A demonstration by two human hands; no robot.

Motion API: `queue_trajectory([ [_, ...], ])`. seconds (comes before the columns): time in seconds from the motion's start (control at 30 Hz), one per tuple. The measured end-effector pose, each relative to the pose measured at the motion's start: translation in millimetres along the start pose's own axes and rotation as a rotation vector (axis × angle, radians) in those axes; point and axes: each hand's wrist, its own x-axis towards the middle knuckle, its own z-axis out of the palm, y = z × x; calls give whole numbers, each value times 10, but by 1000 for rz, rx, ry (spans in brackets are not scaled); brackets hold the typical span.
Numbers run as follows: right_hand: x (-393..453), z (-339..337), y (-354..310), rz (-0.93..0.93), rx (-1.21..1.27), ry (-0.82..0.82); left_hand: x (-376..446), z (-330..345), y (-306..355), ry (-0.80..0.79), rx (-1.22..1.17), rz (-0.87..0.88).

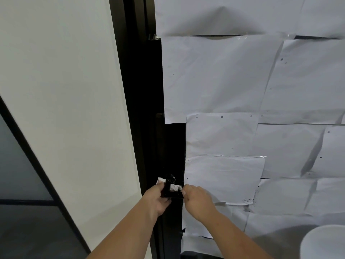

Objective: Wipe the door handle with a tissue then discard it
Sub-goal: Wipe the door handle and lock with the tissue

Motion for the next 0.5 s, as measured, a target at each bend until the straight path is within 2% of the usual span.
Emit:
queue_trajectory([
  [0.3, -5, -8, 3, 2, -15, -10, 19, -1, 26, 26, -128, -43],
  [0.5, 4, 5, 21, -15, -11, -12, 19, 4, 16, -23, -283, -48],
])
